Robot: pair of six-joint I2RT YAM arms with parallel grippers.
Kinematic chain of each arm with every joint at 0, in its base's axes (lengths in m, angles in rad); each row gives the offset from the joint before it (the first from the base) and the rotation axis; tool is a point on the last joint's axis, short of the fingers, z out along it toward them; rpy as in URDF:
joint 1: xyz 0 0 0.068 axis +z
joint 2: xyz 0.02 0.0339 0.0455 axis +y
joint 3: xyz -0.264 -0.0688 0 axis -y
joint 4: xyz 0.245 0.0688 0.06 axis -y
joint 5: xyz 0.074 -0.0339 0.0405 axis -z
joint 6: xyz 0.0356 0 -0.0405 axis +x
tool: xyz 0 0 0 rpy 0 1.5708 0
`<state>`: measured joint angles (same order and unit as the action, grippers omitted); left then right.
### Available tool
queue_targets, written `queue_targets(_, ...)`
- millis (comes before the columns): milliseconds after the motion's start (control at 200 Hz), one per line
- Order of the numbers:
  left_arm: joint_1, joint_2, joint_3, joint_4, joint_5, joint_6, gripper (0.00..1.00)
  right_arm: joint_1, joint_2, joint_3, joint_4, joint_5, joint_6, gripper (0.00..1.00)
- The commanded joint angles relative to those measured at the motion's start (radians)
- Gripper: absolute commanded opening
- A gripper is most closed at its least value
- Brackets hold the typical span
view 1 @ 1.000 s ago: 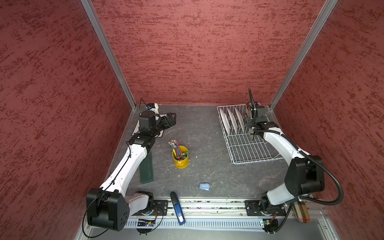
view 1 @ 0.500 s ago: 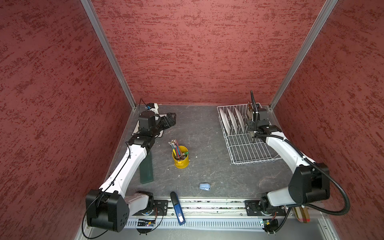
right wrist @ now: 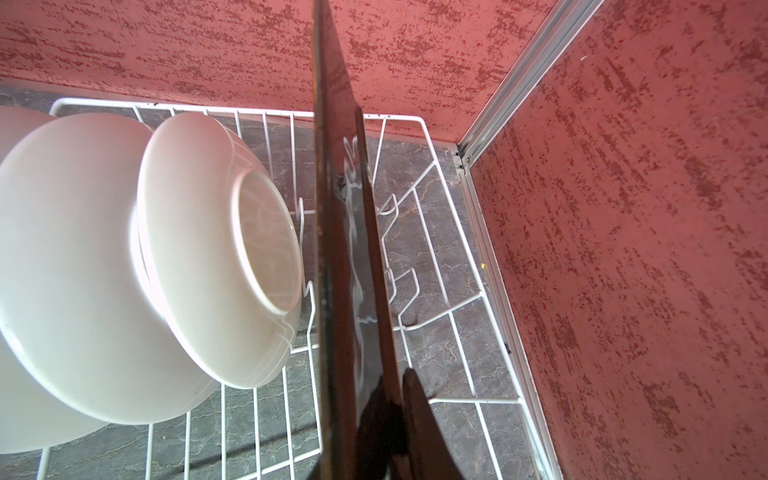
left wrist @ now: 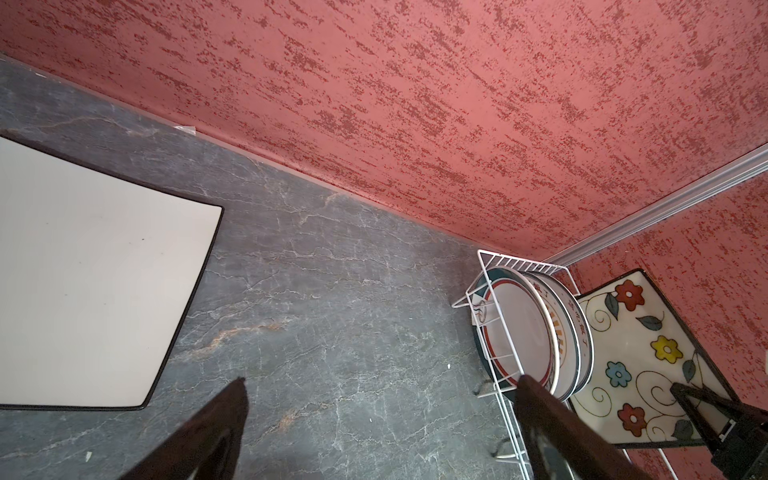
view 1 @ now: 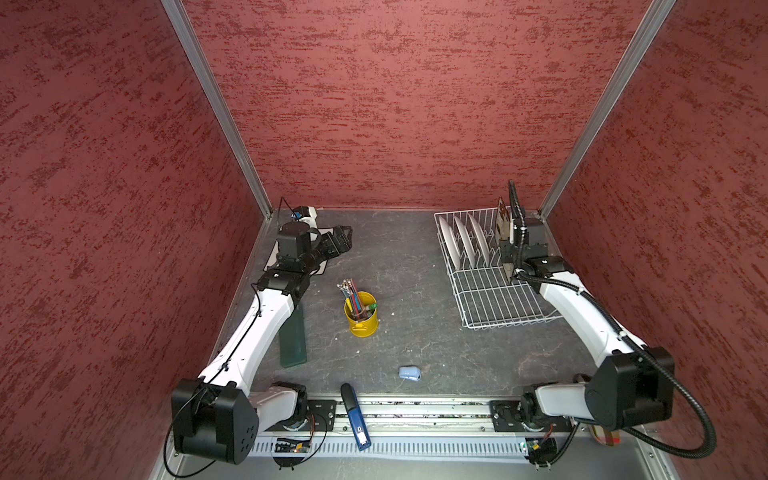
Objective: Unload the plates from the dish rack
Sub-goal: 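Raise the floral square plate out of the rack with the right gripper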
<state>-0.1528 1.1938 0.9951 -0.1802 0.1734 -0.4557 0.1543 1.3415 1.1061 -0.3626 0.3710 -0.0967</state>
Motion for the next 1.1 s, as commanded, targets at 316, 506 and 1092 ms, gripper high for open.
queue_targets(316,-0.005,-0.019,0.019,-0.004,-0.006,-0.003,1.0,0.013,-0.13,0.034,0.24,-0.047,-0.008,0.0)
queue_targets(506,-0.005,-0.02,0.019,-0.002,0.004,-0.009,0.99,0.02,-0.192,0.012,0.294,-0.052,-0.023,0.0)
queue_targets(1092,-0.005,-0.028,0.017,-0.002,0.013,-0.024,1.0,0.022,-0.326,0.024,0.379,-0.22,0.127,0.0)
